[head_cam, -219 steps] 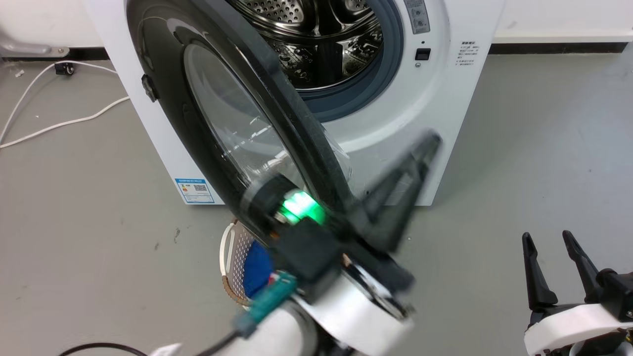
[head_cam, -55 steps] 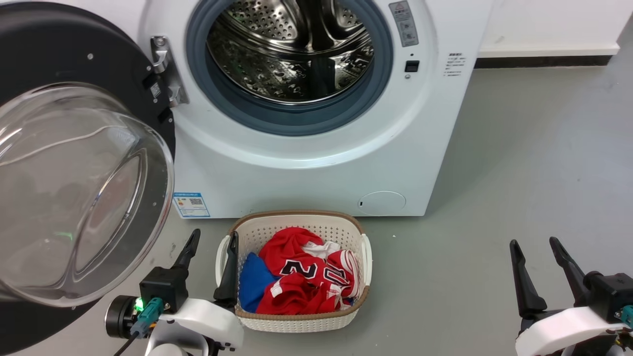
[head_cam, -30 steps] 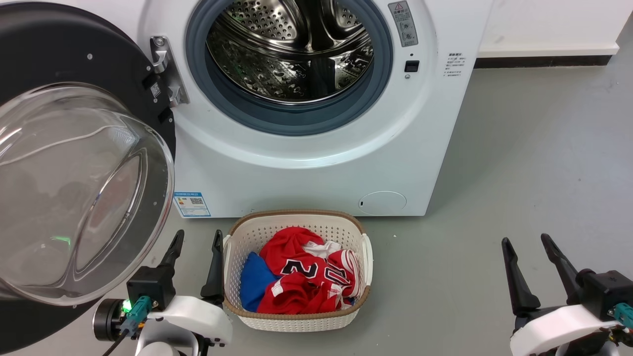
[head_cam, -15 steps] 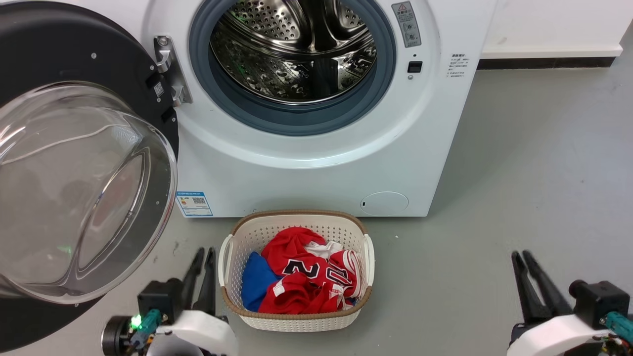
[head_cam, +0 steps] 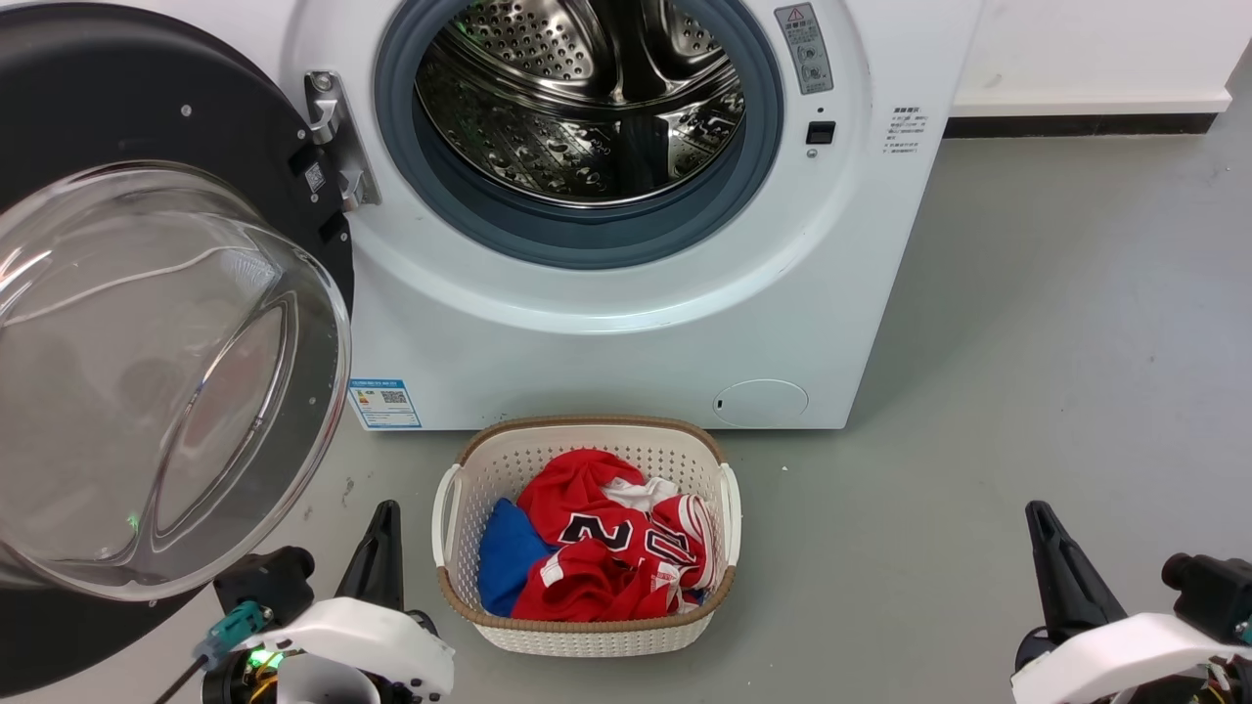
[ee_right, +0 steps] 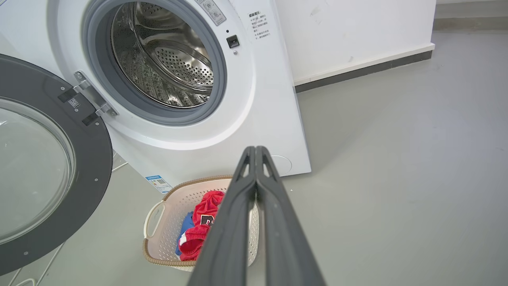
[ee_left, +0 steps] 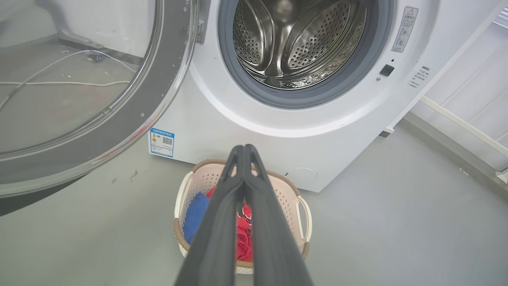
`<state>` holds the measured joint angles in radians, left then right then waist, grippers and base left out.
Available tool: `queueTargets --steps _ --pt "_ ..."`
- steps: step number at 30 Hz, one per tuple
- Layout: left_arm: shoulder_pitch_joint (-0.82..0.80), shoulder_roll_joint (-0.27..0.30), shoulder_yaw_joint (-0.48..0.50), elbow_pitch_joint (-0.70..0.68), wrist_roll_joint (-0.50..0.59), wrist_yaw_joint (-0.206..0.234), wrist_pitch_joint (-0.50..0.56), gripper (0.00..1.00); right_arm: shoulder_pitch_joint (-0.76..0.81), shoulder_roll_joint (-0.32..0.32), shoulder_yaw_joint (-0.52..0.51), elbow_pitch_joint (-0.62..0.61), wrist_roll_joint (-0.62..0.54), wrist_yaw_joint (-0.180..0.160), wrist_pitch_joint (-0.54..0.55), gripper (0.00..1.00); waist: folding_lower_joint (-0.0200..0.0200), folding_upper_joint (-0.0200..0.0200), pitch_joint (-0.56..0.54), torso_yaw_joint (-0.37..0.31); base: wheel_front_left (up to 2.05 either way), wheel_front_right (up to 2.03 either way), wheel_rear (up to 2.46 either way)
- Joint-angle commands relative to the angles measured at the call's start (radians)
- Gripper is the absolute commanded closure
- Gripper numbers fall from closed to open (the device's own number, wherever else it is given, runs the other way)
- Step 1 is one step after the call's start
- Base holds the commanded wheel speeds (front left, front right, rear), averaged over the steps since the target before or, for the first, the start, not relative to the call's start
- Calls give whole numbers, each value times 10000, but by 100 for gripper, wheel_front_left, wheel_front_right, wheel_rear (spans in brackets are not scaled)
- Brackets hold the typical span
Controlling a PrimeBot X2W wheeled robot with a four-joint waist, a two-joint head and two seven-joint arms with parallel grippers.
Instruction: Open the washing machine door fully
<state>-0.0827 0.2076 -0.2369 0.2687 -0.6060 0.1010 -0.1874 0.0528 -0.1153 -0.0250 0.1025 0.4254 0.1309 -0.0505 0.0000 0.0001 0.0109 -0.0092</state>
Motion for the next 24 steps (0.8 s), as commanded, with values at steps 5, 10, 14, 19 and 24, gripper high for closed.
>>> queueTargets --steps 5,10,14,19,24 --pt "-237 -114 393 -154 -926 -237 249 100 -430 50 -114 3 1125 0 161 100 0 -1 -4 5 0 0 0" --pt "-245 -216 628 -167 -1608 -394 456 100 -527 95 -171 102 1928 -1 268 100 0 -1 -7 9 0 0 0" --pt "-251 -302 809 -176 -2128 -515 611 100 -597 129 -216 183 2539 -1 352 100 0 -1 -10 12 0 0 0" --pt "-259 -403 1021 -186 -2742 -657 799 100 -690 167 -268 277 3262 -1 454 100 0 -1 -14 16 0 0 0" --pt "-266 -471 1179 -194 -3209 -766 943 100 -741 199 -309 351 3812 0 529 100 0 -1 -16 20 0 0 0"
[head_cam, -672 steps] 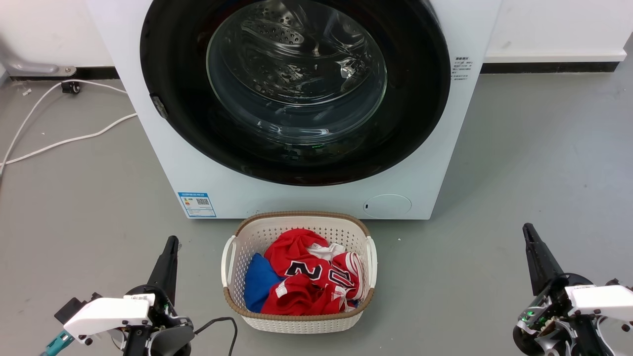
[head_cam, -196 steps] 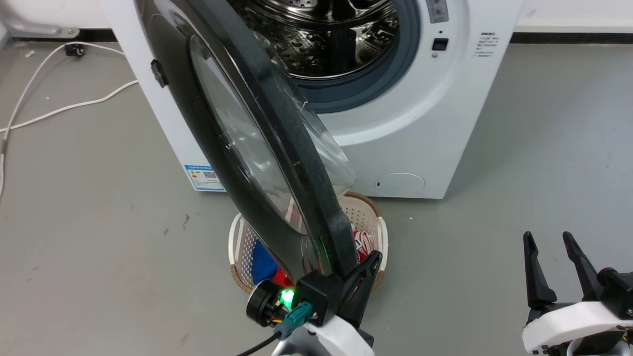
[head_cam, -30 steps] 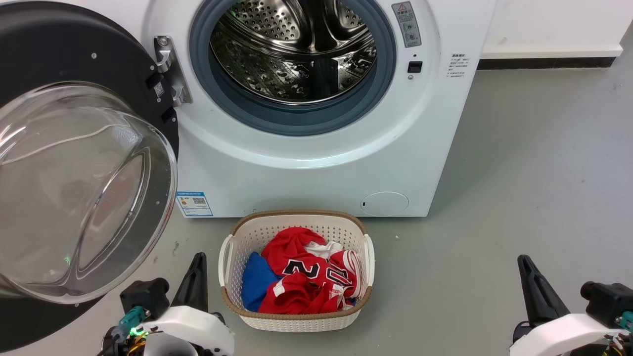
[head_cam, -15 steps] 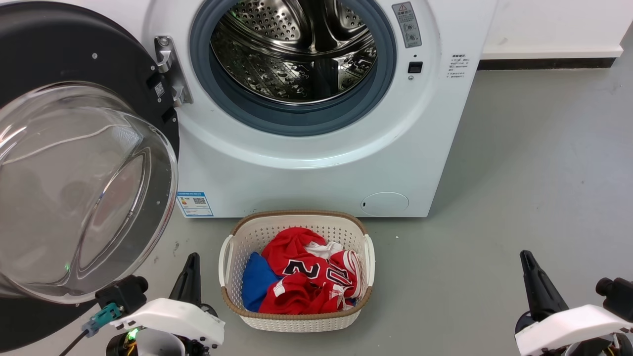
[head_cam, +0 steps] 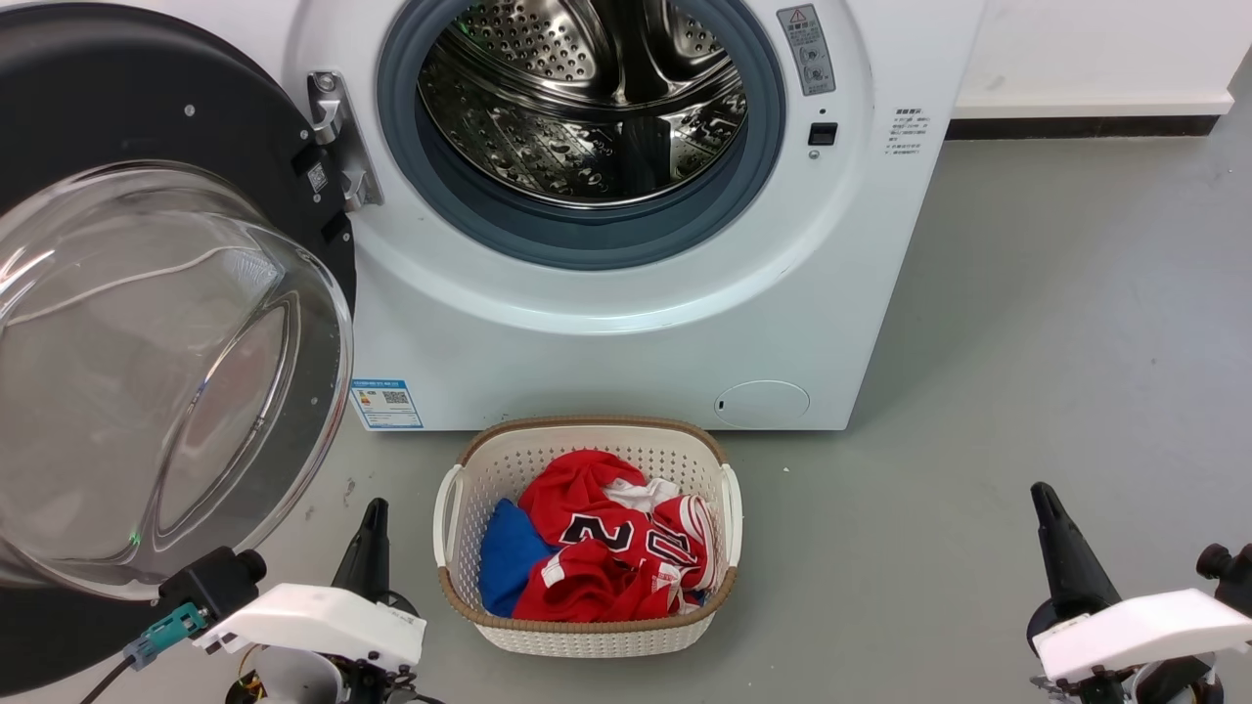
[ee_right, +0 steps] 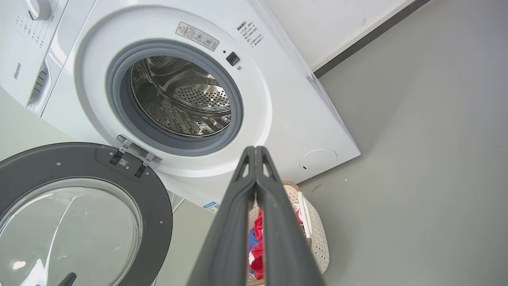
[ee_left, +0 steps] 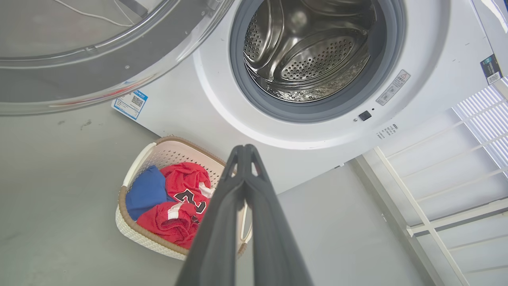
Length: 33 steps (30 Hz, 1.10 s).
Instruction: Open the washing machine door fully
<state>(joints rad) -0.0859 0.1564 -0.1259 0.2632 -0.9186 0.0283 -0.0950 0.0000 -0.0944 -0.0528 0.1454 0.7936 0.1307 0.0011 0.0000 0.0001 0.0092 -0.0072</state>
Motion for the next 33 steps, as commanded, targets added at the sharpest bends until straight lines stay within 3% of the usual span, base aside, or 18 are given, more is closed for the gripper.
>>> queueTargets --steps 1,33 --pt "-236 25 109 -140 -201 -60 54 100 -233 -2 -42 -61 270 1 36 100 0 -1 -1 1 0 0 0" --pt "-275 -520 1256 -174 -3488 -832 1059 100 -700 224 -332 450 4129 1 582 100 0 -1 -25 29 0 0 0"
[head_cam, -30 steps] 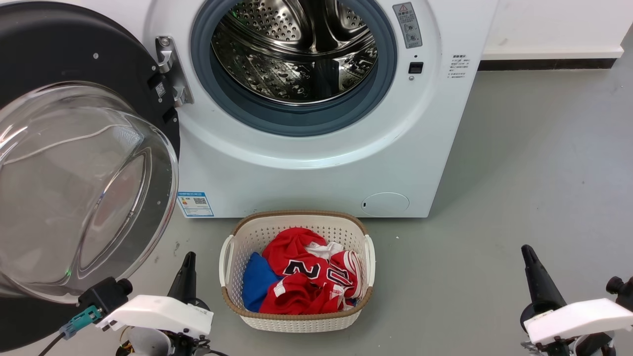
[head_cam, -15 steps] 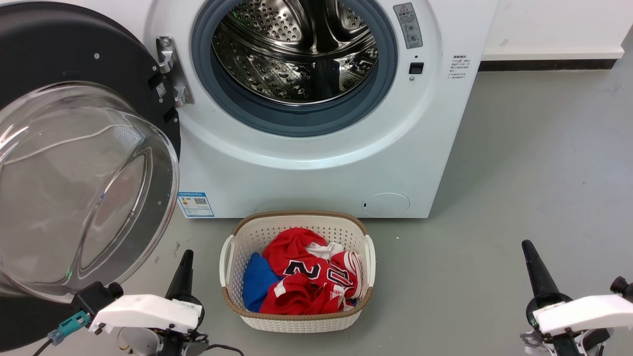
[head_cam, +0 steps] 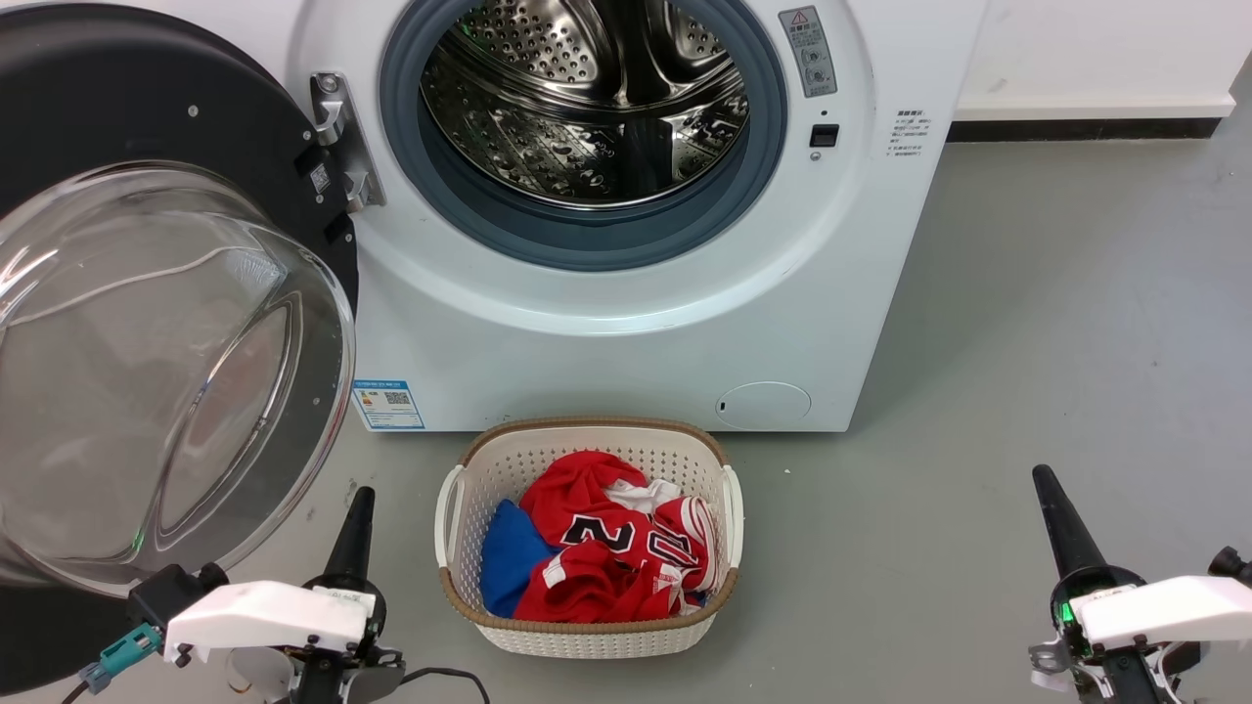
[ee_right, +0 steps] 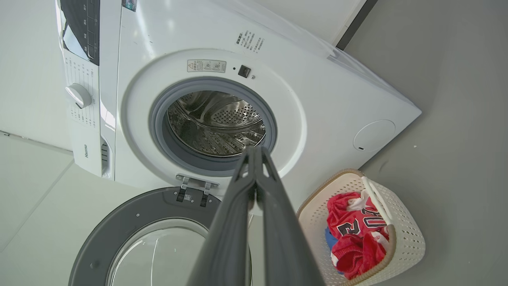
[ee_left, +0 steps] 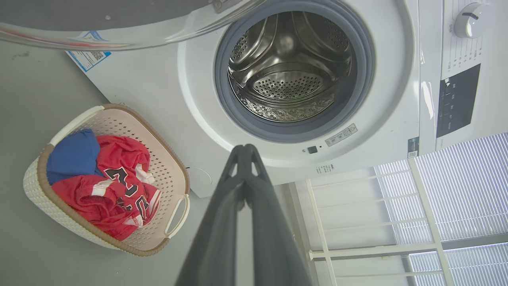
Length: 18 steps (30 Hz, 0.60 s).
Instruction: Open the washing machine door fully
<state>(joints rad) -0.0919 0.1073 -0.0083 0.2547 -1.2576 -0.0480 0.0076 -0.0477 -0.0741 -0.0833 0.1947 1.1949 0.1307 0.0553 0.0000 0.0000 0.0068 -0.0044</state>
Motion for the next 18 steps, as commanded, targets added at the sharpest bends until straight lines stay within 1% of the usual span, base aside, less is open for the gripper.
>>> queueTargets --steps 1,18 --pt "-216 -42 103 -90 -178 -85 64 100 -231 25 -34 -29 211 1 52 100 0 0 -1 1 0 0 0" --pt "-218 -248 551 -100 -1470 -385 449 100 -428 111 -150 179 1744 1 260 100 0 0 -13 15 0 0 0"
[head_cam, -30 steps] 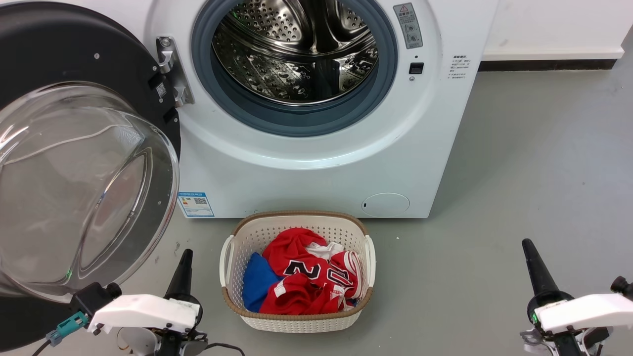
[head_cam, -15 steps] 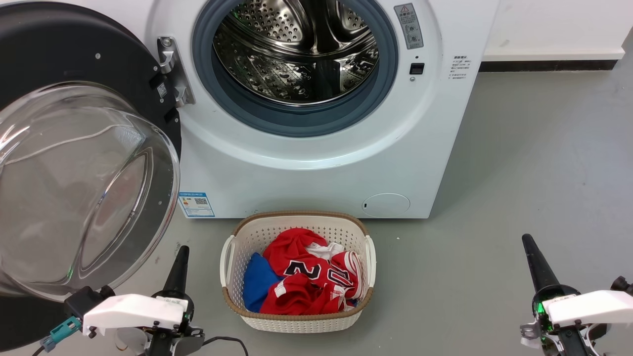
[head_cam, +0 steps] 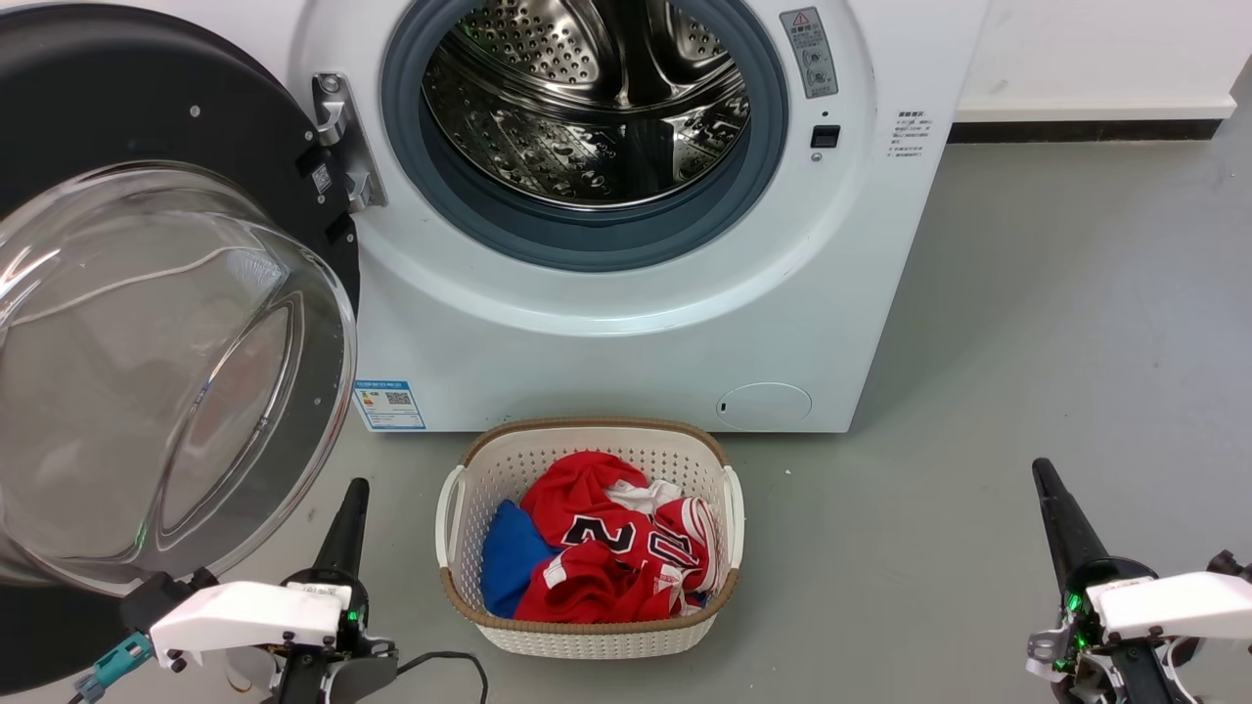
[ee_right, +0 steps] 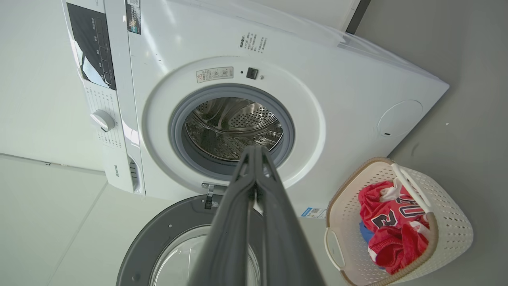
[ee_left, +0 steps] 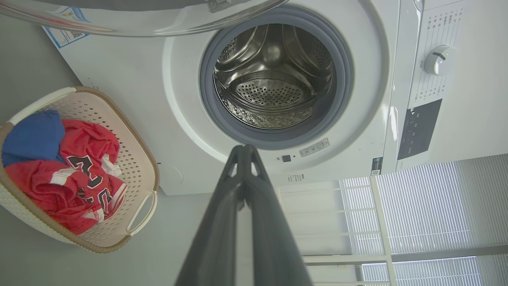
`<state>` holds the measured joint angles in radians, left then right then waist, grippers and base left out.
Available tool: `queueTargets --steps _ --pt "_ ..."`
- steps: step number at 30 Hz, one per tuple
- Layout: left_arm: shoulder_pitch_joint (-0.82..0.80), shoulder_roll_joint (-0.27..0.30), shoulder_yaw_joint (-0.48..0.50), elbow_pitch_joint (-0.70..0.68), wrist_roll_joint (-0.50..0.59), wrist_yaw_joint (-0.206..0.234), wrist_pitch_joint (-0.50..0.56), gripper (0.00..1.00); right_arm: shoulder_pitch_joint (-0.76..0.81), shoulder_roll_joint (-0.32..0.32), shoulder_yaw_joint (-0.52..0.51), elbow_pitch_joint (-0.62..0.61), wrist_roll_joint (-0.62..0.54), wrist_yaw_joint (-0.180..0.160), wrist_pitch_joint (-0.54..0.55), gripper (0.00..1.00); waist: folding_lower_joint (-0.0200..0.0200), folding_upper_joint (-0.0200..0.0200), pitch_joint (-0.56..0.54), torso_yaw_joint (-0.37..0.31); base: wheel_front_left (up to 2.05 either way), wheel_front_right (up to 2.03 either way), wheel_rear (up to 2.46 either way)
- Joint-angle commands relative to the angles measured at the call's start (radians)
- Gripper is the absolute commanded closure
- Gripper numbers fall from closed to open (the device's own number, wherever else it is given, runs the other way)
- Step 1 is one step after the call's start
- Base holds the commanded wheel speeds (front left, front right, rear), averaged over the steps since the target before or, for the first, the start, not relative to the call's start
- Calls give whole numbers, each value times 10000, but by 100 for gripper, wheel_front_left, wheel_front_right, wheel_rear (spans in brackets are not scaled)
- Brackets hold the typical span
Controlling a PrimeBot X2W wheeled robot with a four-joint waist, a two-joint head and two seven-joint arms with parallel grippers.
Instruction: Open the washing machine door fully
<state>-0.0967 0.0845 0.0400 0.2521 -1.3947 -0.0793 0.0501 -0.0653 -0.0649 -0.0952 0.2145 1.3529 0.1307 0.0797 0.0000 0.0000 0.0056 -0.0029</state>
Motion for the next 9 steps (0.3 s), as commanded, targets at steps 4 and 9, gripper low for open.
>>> queueTargets --steps 4,9 --pt "-164 -73 169 -73 -379 -136 108 100 -251 39 -56 25 477 1 77 100 0 0 -3 4 0 0 0" --pt "-158 -129 276 -74 -712 -206 214 100 -300 65 -83 74 876 1 120 100 0 0 -7 8 0 0 0"
